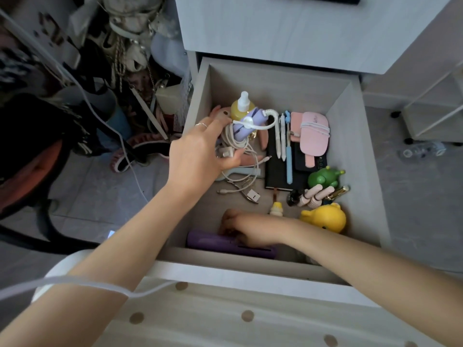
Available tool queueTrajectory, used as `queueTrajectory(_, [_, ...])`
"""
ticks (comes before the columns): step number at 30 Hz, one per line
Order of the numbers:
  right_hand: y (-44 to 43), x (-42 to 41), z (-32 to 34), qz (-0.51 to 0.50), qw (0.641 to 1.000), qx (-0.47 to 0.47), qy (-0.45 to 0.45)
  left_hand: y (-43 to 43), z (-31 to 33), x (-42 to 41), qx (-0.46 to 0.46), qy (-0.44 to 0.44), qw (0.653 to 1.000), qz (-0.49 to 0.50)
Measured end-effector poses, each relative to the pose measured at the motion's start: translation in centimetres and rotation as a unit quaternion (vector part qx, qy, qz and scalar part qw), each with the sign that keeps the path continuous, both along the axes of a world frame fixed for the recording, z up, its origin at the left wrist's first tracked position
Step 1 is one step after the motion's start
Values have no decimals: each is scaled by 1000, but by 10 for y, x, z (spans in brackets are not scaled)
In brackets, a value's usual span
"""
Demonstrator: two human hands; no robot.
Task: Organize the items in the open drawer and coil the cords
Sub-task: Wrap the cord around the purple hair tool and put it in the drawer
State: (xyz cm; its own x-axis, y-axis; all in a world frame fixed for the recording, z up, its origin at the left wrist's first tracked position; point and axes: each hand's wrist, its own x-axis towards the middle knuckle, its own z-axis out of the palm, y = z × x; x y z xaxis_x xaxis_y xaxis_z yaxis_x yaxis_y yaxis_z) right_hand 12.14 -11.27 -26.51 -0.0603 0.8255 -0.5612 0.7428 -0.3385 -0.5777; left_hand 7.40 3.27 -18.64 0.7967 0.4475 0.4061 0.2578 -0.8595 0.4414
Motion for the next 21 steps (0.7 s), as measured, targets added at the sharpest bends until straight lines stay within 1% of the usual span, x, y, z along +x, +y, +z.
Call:
queueTrajectory(5, [-1,-2,-2,-20,999,23,-10,4,-1,0,14,-4,1000,-11])
queueTrajectory(8, [-1,1,8,-32,999,29,17,5,-1,1,4,-5,1000,-8])
queueTrajectory(9, [0,8,17,-48,998,36,14,4,-1,1,1,-5,1000,-12])
queueTrajectory(10, [-1,17,29,-66,997,44,-14,3,-1,0,4,-3,1000,-20])
queueTrajectory(12, [-10,43,59,-120,985,29,-119,1,-3,0,22,16,998,-52])
queueTrajectory(14, [-26,63,87,-200,957,17,-209,-3,-6,-1,15,71,992,-103])
queueTrajectory(16, [-37,69,96,-252,924,53,-283,-11,-12,-2,16,140,978,-153])
queueTrajectory(18, [-40,58,91,-284,889,96,-347,-18,-20,-5,62,229,952,-192])
queueTrajectory(20, [-43,46,82,-334,858,129,-369,-25,-28,-9,109,310,917,-225])
queueTrajectory(21, [-44,43,81,-357,852,152,-352,-28,-32,-11,119,337,903,-240])
